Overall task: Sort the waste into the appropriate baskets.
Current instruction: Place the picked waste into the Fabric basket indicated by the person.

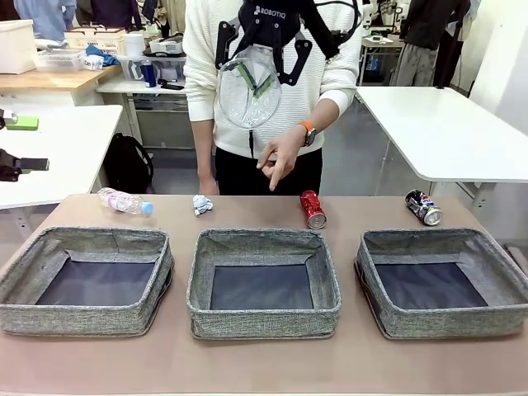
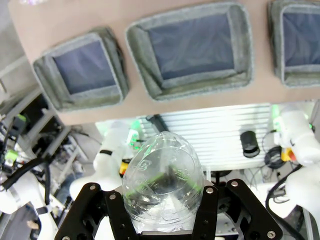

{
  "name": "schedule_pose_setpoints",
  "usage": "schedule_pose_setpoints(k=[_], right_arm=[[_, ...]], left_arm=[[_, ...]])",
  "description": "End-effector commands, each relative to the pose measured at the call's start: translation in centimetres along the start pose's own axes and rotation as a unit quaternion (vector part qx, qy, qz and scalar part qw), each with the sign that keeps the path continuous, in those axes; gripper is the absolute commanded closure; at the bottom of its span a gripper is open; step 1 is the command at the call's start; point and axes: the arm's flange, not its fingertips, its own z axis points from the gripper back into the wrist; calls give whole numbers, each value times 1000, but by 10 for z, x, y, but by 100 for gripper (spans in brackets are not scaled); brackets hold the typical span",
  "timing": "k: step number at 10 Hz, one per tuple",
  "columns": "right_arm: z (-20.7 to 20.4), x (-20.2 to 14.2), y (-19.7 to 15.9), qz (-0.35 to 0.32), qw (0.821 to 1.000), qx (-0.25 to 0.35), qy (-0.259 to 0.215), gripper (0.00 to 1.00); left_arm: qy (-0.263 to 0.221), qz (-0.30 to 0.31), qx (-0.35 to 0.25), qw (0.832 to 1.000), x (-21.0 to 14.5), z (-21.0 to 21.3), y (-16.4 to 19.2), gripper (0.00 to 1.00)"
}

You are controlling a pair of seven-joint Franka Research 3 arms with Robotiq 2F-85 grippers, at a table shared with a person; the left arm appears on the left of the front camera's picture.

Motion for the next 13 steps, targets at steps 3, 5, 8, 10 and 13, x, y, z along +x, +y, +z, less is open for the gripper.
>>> schedule_pose_setpoints(k=[3,5,8,10,13], right_arm=[[1,-1,0,2,1000,1,1,97],[1,-1,0,2,1000,1,1,97],[-57,33,-14,55,997,-26,38,97],[-125,61,-31,73,996,-5,59,97],[-210,87,-47,124,991,19,34,97]], left_arm=[[-7,-10,-11,1000,1,-1,-1,0],[-7,-10,-11,1000,1,-1,-1,0],[-7,-10,-11,1000,1,-1,-1,0],[-7,-10,-11,1000,1,-1,-1,0],[-7,-10,-11,1000,1,-1,-1,0]])
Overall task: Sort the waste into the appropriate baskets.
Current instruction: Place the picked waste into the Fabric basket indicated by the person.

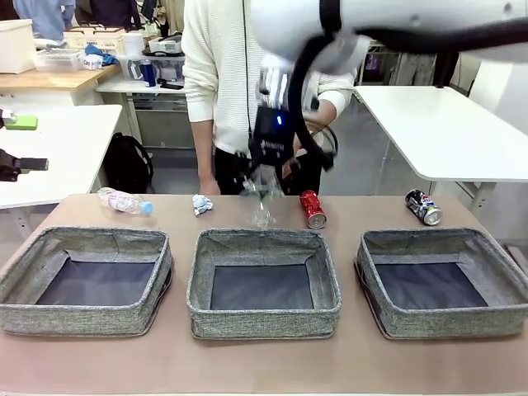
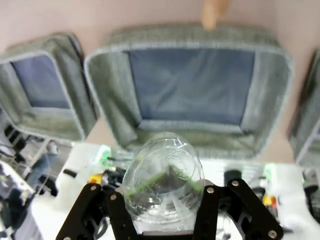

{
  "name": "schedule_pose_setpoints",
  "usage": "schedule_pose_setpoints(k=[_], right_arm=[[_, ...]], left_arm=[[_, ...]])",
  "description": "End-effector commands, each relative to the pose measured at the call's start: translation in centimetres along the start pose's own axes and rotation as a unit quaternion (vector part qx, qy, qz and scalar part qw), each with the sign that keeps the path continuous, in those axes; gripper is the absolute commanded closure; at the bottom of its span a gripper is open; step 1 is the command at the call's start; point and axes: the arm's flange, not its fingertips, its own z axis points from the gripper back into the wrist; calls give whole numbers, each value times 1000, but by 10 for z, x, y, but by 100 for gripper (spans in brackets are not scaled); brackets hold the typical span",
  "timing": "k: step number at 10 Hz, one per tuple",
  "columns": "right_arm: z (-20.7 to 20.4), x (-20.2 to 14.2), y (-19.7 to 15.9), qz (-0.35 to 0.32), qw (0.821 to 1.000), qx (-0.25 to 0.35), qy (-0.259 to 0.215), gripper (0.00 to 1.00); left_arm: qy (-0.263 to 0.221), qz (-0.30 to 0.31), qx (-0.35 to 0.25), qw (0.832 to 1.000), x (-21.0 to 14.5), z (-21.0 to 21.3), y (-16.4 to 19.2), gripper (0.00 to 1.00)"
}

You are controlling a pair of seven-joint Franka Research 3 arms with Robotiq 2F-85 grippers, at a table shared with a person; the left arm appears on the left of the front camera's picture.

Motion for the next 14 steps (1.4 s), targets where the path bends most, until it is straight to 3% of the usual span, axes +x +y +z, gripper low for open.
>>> schedule_pose_setpoints(k=[1,3,8,11,12,14], right_arm=[[-36,-17,-16,23,999,19,-31,97],[-51,-16,-12,35,999,-15,-33,97],[-45,-19,-15,43,998,-23,-39,97],[-45,-18,-17,41,998,-28,-38,9],[-45,-18,-18,39,998,-25,-36,0],[-43,-18,-18,36,998,-26,-35,0]], left_arm=[[-7,-10,-11,1000,1,-1,-1,0],[-7,-10,-11,1000,1,-1,-1,0],[-7,-10,-11,1000,1,-1,-1,0],[-7,-10,-11,1000,1,-1,-1,0],[-7,-10,-11,1000,1,-1,-1,0],[-7,-10,-11,1000,1,-1,-1,0]])
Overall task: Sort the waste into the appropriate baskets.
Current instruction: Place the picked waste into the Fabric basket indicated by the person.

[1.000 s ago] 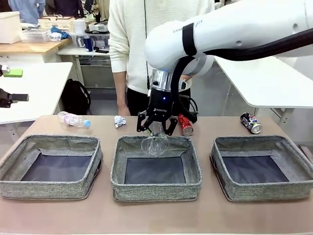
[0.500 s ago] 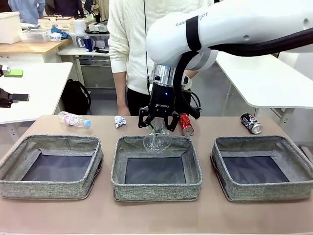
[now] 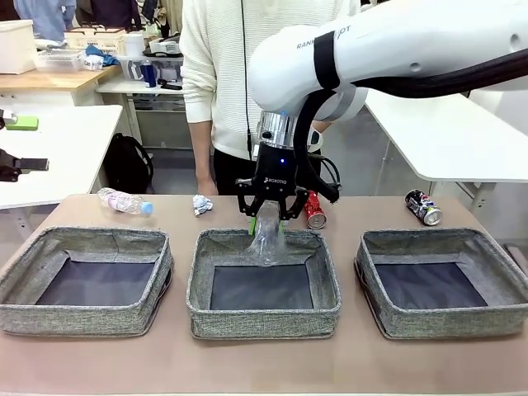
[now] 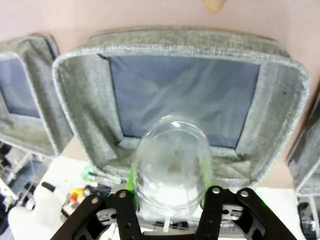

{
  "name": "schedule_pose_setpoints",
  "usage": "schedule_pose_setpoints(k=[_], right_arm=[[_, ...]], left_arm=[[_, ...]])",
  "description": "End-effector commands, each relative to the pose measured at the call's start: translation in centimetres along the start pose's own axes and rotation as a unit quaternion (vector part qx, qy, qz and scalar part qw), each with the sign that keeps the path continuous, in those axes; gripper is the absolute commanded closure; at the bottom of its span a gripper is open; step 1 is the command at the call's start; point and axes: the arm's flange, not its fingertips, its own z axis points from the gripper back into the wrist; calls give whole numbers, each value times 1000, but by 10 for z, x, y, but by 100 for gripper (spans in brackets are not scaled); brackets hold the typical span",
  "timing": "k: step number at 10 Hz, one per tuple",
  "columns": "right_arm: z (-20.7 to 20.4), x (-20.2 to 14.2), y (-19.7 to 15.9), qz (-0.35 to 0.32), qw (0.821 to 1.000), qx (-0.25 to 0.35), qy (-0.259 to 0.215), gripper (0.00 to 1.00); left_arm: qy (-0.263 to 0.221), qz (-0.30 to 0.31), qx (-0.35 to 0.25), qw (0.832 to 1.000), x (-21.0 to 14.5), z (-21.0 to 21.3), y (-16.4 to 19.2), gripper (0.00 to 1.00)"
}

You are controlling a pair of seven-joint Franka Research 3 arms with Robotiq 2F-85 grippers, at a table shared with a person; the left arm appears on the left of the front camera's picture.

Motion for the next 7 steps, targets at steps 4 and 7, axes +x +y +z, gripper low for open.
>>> schedule_pose_setpoints(k=[4,7], right_arm=[[2,-3,-9,8,1000,-4,0,0],[8,-6,-15,19,1000,15,3,0]], left_arm=[[-6,-10,-11,1000,1,-1,-1,0],[-6,-10,-11,1000,1,-1,-1,0]])
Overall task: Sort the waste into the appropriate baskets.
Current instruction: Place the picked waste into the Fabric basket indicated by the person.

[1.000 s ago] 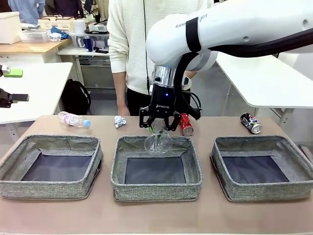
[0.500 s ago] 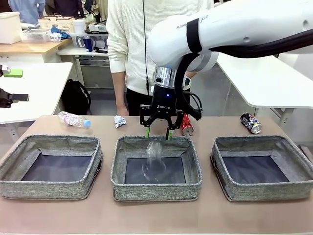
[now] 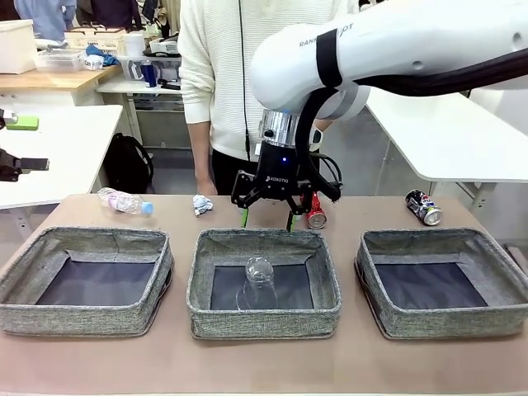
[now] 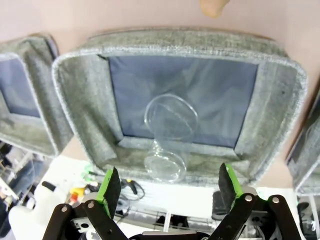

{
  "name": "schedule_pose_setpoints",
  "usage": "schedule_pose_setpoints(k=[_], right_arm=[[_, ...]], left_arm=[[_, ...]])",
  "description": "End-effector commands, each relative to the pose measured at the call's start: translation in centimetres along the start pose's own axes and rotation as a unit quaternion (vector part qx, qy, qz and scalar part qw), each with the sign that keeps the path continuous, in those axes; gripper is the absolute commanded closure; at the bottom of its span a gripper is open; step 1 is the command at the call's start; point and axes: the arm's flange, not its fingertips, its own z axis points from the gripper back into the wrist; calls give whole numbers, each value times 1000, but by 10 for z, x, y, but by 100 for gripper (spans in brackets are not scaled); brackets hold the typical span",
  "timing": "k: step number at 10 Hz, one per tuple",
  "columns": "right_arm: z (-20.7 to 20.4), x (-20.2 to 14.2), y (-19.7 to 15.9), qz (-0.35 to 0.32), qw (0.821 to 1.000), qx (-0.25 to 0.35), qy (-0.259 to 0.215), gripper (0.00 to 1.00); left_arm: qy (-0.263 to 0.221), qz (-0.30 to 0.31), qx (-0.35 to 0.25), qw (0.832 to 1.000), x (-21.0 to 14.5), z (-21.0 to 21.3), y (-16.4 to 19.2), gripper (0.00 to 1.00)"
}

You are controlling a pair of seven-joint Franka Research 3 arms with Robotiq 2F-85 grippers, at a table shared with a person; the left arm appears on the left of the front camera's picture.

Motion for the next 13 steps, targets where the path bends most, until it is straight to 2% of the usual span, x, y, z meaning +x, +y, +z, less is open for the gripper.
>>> schedule_pose_setpoints(k=[1,2,4,5,6,7,8,9,10,11,13], right_arm=[[9,-9,-17,28,999,29,7,0],[19,-16,-28,61,996,68,19,0],[52,-39,-74,146,972,183,21,0],[66,-53,-109,182,950,254,7,0],[71,-64,-140,182,936,301,-13,0],[73,-74,-169,228,903,363,-22,0],[71,-81,-202,232,874,424,-42,0],[67,-85,-228,206,851,480,-48,0],[64,-87,-252,131,823,550,-48,0],[60,-91,-272,101,811,572,-67,0],[54,-105,-314,40,799,592,-100,0]], left_arm=[[-6,-10,-11,1000,1,-1,-1,0],[-6,-10,-11,1000,1,-1,-1,0],[-6,-10,-11,1000,1,-1,-1,0],[-6,-10,-11,1000,1,-1,-1,0],[-6,-10,-11,1000,1,-1,-1,0],[-6,-10,-11,1000,1,-1,-1,0],[-6,-10,-11,1000,1,-1,-1,0],[-6,-10,-11,1000,1,-1,-1,0],[-6,-10,-11,1000,1,-1,-1,0],[-6,-10,-11,1000,1,-1,-1,0],[-6,-10,-11,1000,1,-1,-1,0]])
